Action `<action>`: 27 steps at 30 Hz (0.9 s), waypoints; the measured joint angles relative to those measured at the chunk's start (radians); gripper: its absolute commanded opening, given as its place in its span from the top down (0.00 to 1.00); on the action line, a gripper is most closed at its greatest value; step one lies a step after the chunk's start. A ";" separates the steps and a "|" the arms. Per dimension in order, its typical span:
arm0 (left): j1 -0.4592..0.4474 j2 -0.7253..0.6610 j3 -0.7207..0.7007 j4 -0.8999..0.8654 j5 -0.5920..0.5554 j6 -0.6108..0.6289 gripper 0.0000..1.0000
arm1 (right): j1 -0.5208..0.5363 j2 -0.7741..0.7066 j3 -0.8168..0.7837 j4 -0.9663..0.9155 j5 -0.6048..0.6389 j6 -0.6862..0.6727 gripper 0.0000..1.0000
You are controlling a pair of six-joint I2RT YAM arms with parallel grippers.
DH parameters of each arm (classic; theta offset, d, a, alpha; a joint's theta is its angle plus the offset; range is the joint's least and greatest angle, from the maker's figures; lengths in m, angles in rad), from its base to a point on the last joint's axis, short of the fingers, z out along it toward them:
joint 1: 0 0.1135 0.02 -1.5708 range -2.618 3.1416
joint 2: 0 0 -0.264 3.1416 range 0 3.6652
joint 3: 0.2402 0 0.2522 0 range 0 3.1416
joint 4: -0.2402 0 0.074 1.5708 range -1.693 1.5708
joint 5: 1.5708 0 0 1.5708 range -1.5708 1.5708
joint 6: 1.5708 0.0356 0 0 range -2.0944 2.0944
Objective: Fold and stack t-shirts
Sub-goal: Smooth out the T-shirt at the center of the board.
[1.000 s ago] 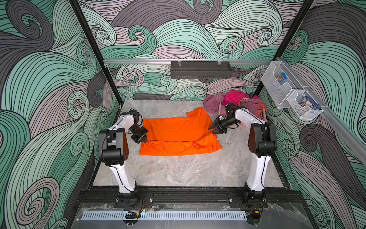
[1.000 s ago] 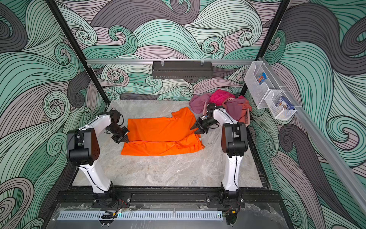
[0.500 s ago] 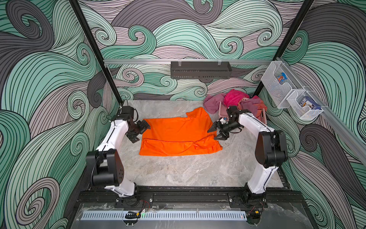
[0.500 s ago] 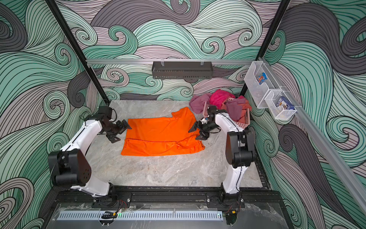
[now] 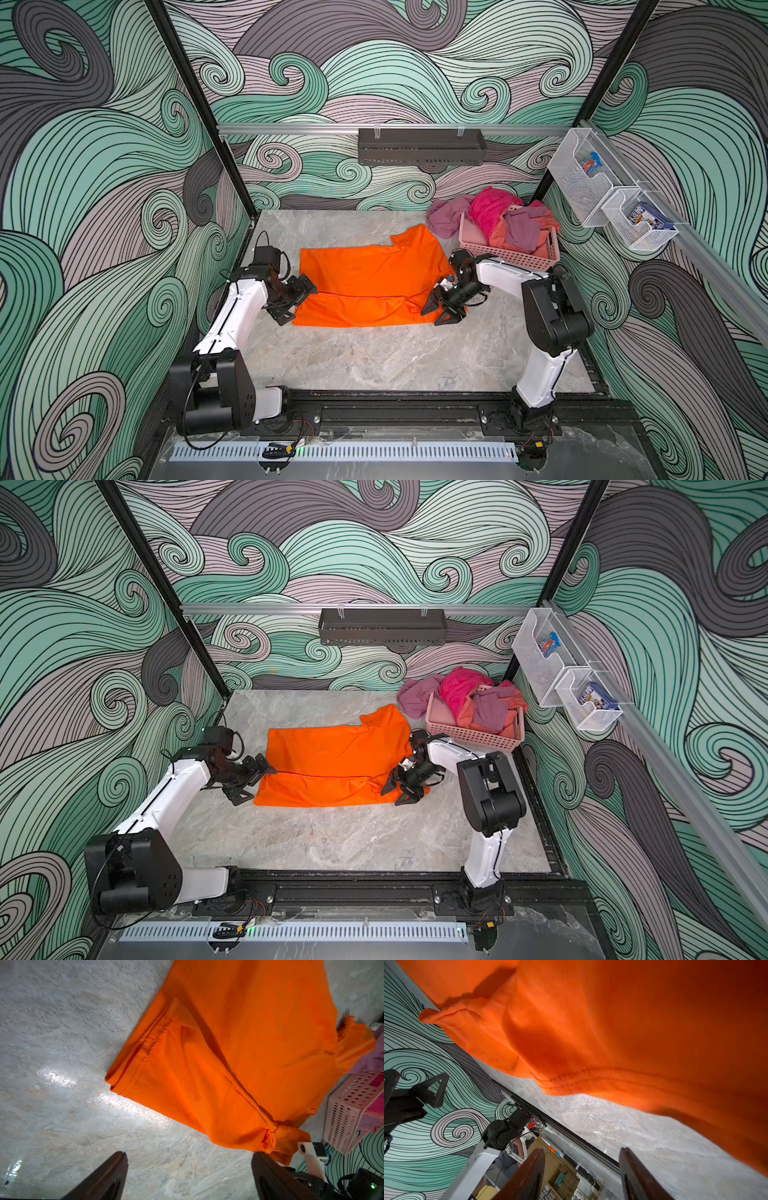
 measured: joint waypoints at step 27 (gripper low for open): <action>0.000 0.019 -0.022 -0.008 0.003 0.004 0.04 | 0.078 0.114 0.146 0.046 0.054 0.025 0.48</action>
